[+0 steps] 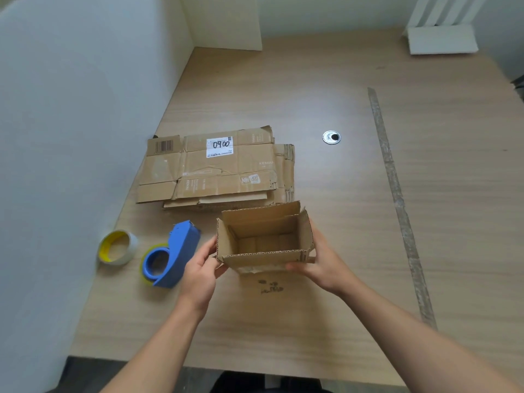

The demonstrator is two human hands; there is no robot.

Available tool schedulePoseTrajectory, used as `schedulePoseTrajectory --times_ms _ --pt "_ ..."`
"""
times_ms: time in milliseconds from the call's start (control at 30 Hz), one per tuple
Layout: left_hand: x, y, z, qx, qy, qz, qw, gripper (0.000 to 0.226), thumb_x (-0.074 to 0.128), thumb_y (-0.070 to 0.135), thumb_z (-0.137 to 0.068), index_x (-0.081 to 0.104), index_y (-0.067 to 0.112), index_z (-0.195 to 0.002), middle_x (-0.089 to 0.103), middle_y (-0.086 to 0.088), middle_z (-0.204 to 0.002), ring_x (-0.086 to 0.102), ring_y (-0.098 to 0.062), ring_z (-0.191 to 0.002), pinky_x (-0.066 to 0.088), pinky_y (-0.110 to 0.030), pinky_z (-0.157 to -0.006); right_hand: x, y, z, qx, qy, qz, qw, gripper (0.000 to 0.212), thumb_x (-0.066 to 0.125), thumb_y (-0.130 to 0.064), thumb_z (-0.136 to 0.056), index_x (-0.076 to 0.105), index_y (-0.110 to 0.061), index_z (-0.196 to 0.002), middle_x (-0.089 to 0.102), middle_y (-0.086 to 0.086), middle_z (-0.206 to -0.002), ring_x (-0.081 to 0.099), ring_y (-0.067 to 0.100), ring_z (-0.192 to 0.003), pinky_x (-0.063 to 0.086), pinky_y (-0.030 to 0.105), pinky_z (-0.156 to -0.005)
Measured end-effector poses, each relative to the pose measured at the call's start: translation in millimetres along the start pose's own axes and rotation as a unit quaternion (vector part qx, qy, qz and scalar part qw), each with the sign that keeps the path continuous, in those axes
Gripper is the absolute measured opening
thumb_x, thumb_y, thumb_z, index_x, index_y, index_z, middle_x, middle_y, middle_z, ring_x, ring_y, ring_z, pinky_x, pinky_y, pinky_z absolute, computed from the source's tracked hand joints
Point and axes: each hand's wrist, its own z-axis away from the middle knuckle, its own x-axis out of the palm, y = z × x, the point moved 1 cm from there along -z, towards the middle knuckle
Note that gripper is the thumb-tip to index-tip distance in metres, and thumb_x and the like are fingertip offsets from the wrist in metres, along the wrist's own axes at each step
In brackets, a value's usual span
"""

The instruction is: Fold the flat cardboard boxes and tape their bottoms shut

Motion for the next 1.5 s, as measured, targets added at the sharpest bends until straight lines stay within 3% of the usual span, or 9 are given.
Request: schedulePoseTrajectory --times_ms 133,267,400,533,800,1067,1267,1400,1500 --pt "-3 -2 3 -0.004 -0.044 -0.083 0.996 0.062 0.05 -0.004 -0.086 0.054 0.029 -0.139 0.073 0.004 -0.113 0.066 -0.011 -0.106 0.052 -0.031 -0.095 -4 7 -3 -0.001 -0.011 -0.001 1.0 0.121 0.094 -0.041 -0.062 0.018 -0.039 -0.156 0.04 -0.016 -0.153 0.042 0.011 -0.14 0.042 0.053 -0.11" --pt "-1 -1 1 0.022 -0.045 -0.123 0.991 0.067 0.056 0.0 -0.084 0.05 0.03 -0.142 0.071 0.007 -0.116 0.065 -0.01 -0.109 0.048 -0.033 -0.099 -3 7 -6 -0.001 -0.03 0.017 0.999 0.103 0.091 -0.012 -0.066 0.033 -0.031 -0.149 0.054 -0.009 -0.143 0.052 0.013 -0.132 0.046 0.04 -0.108" --pt "-1 0 -3 0.045 -0.039 -0.166 0.984 0.068 0.057 0.001 -0.088 0.045 0.036 -0.145 0.067 0.015 -0.122 0.063 -0.005 -0.112 0.049 -0.03 -0.098 0 3 -6 0.017 0.0 -0.029 0.999 0.1 0.097 -0.03 -0.061 0.042 -0.028 -0.144 0.053 0.001 -0.141 0.052 0.02 -0.132 0.045 0.05 -0.107" --pt "2 12 -4 0.072 -0.068 -0.185 0.978 0.062 0.061 0.006 -0.091 0.046 0.041 -0.139 0.066 0.03 -0.111 0.064 0.003 -0.103 0.048 -0.015 -0.085 -2 5 0 0.014 0.032 -0.021 0.999 0.104 0.099 -0.042 -0.053 0.044 -0.03 -0.142 0.055 0.005 -0.136 0.054 0.023 -0.128 0.048 0.052 -0.102" --pt "9 48 -14 0.121 -0.126 -0.171 0.97 0.055 0.065 0.027 -0.089 0.047 0.043 -0.139 0.068 0.022 -0.114 0.062 -0.002 -0.11 0.051 -0.039 -0.099 -9 -40 38 0.0 0.199 -0.031 0.979 0.092 0.091 -0.046 -0.056 0.047 -0.037 -0.136 0.062 -0.017 -0.125 0.056 0.001 -0.12 0.051 0.042 -0.1" --pt "27 63 -7 0.161 -0.154 -0.109 0.969 0.052 0.064 0.034 -0.081 0.055 0.038 -0.132 0.068 0.012 -0.117 0.063 -0.015 -0.112 0.052 -0.05 -0.097 5 -59 62 -0.018 0.303 -0.08 0.949 0.046 0.08 -0.026 -0.082 0.062 -0.041 -0.121 0.069 -0.021 -0.113 0.066 0.0 -0.104 0.058 0.035 -0.09" --pt "40 76 -5 0.197 -0.174 -0.113 0.958 0.05 0.066 0.025 -0.088 0.054 0.034 -0.136 0.068 0.014 -0.116 0.066 -0.007 -0.105 0.054 -0.042 -0.095 6 -62 68 -0.007 0.361 -0.083 0.929 0.039 0.08 -0.027 -0.082 0.064 -0.038 -0.116 0.069 -0.028 -0.1 0.064 -0.007 -0.094 0.055 0.028 -0.079" --pt "53 85 -3 0.216 -0.183 -0.116 0.952 0.048 0.067 0.023 -0.089 0.055 0.035 -0.134 0.068 0.016 -0.116 0.065 -0.007 -0.107 0.054 -0.04 -0.095 0 -62 71 -0.023 0.376 -0.105 0.92 0.056 0.082 -0.023 -0.08 0.058 -0.038 -0.129 0.069 -0.015 -0.115 0.063 0.001 -0.107 0.056 0.034 -0.09" --pt "66 96 -1 0.229 -0.195 -0.12 0.946 0.048 0.067 0.023 -0.09 0.054 0.034 -0.135 0.066 0.017 -0.115 0.064 -0.006 -0.105 0.055 -0.038 -0.093 -12 -63 75 -0.029 0.393 -0.128 0.91 0.057 0.082 -0.019 -0.081 0.058 -0.034 -0.131 0.071 -0.014 -0.111 0.066 0.001 -0.102 0.059 0.035 -0.087"
